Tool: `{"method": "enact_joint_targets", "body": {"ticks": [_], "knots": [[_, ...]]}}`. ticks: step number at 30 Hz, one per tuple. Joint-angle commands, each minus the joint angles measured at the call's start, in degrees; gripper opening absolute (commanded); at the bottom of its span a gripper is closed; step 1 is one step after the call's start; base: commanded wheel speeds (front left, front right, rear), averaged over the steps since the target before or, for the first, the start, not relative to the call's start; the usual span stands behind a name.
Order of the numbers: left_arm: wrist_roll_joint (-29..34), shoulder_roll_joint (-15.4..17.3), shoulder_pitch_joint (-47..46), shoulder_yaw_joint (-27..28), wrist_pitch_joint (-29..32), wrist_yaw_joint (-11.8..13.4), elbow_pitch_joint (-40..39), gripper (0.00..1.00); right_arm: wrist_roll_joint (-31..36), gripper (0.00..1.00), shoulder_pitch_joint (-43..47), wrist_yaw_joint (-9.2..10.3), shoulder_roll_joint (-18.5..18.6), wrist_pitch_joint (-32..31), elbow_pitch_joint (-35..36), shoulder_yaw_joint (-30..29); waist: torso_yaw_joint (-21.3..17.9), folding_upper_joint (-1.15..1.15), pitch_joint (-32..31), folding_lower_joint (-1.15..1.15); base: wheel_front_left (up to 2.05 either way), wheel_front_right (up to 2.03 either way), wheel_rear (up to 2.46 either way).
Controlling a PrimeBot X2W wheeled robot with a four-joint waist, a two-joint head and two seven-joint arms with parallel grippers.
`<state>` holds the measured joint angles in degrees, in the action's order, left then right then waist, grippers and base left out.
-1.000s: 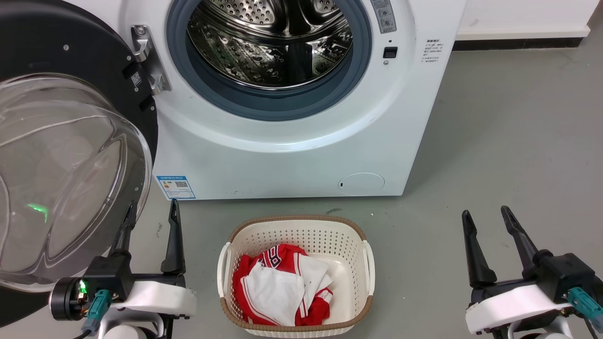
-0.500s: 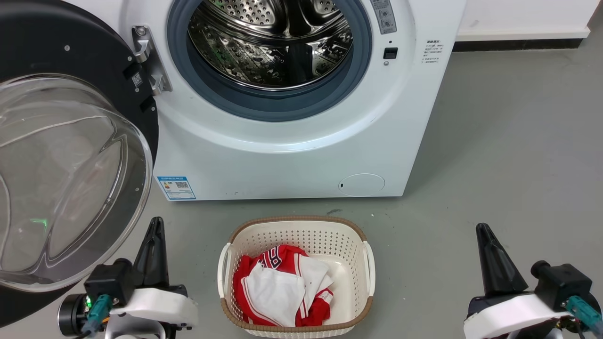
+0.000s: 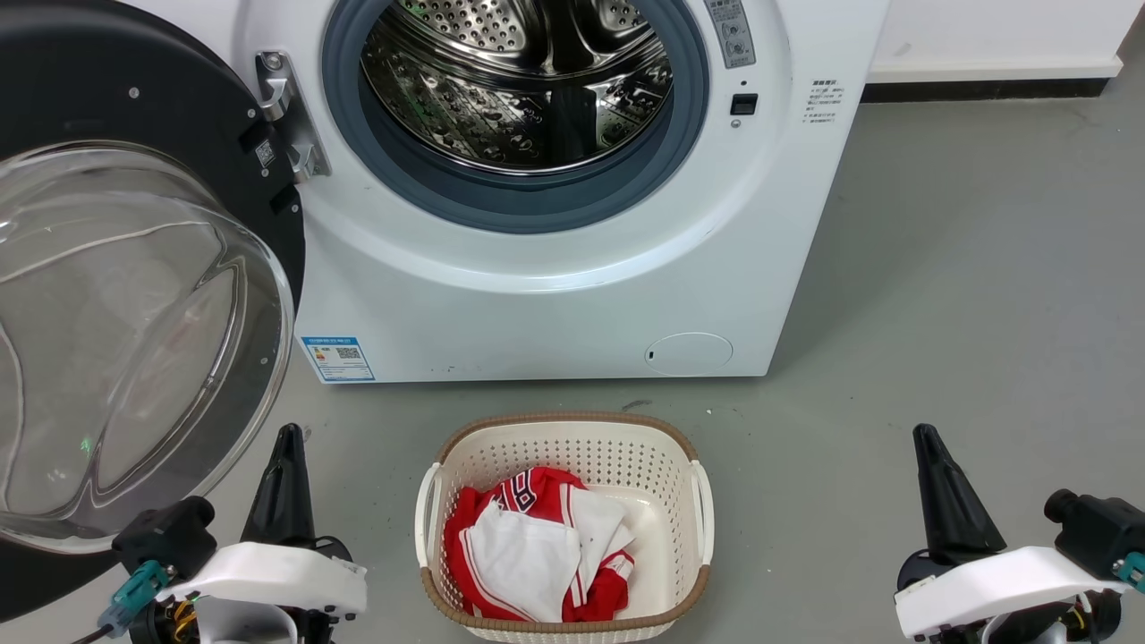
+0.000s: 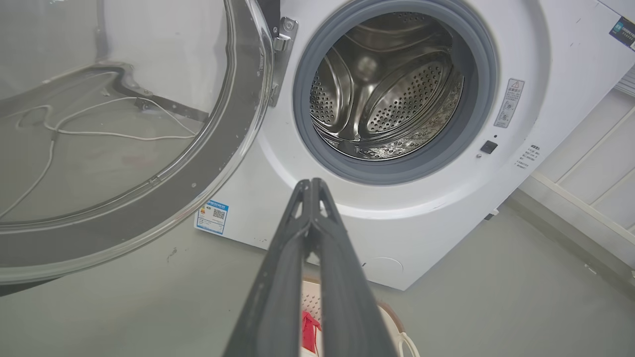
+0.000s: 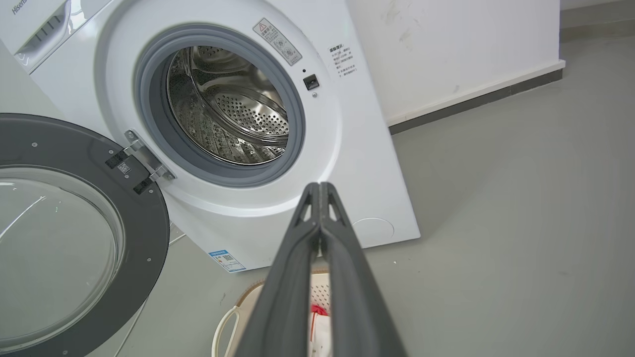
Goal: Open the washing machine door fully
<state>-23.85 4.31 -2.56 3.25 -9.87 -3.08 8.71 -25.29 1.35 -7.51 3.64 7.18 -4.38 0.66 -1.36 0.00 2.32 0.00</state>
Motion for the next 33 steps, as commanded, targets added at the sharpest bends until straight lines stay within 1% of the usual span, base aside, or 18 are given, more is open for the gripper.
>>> {"method": "enact_joint_targets", "body": {"ticks": [1,13,33], "knots": [[-2.9,0.0,-1.5,0.3,0.5,-0.3,-0.6,0.00,-3.1,0.00,-1.7,0.01,0.6,-0.3,0.3,-0.1,0.0,0.00,0.0,0.00,0.00,0.00,0.00],[-14.1,-0.2,-1.9,0.7,3.2,-1.0,0.3,0.00,-14.8,0.00,-2.7,0.01,1.0,-1.8,-1.4,-0.5,0.2,0.00,-0.3,0.00,0.00,0.00,0.00],[-30.7,-0.6,-2.6,1.6,7.2,-2.2,1.8,0.00,-31.7,0.00,-4.3,0.01,1.4,-4.6,-3.8,-1.3,0.4,0.00,-0.7,0.00,0.00,0.00,0.00]]}}
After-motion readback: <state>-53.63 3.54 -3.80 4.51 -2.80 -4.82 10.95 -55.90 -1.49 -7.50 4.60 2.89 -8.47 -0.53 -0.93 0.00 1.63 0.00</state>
